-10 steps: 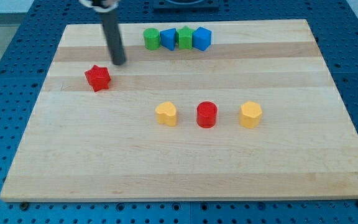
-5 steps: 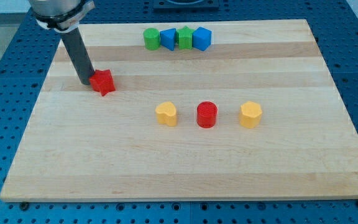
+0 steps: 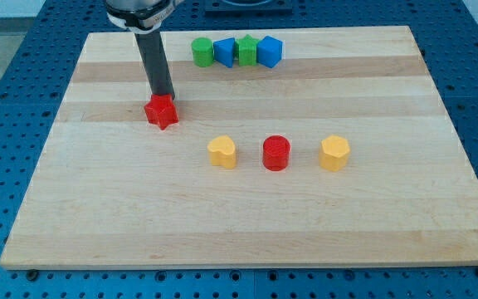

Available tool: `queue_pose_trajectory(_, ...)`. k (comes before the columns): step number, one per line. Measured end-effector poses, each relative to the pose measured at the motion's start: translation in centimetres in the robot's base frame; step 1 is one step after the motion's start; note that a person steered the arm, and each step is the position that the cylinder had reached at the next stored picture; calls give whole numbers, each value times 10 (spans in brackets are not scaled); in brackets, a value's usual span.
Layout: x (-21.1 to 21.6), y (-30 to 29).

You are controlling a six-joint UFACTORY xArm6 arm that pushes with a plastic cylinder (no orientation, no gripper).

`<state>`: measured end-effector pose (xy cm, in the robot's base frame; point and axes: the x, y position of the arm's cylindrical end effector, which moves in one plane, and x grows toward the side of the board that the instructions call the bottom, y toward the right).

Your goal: Move the red star to the left of the yellow heart

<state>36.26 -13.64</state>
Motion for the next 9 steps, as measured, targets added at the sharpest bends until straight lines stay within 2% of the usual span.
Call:
queue_pose_trajectory(4, 32, -14)
queue_pose_trajectory(9, 73, 10)
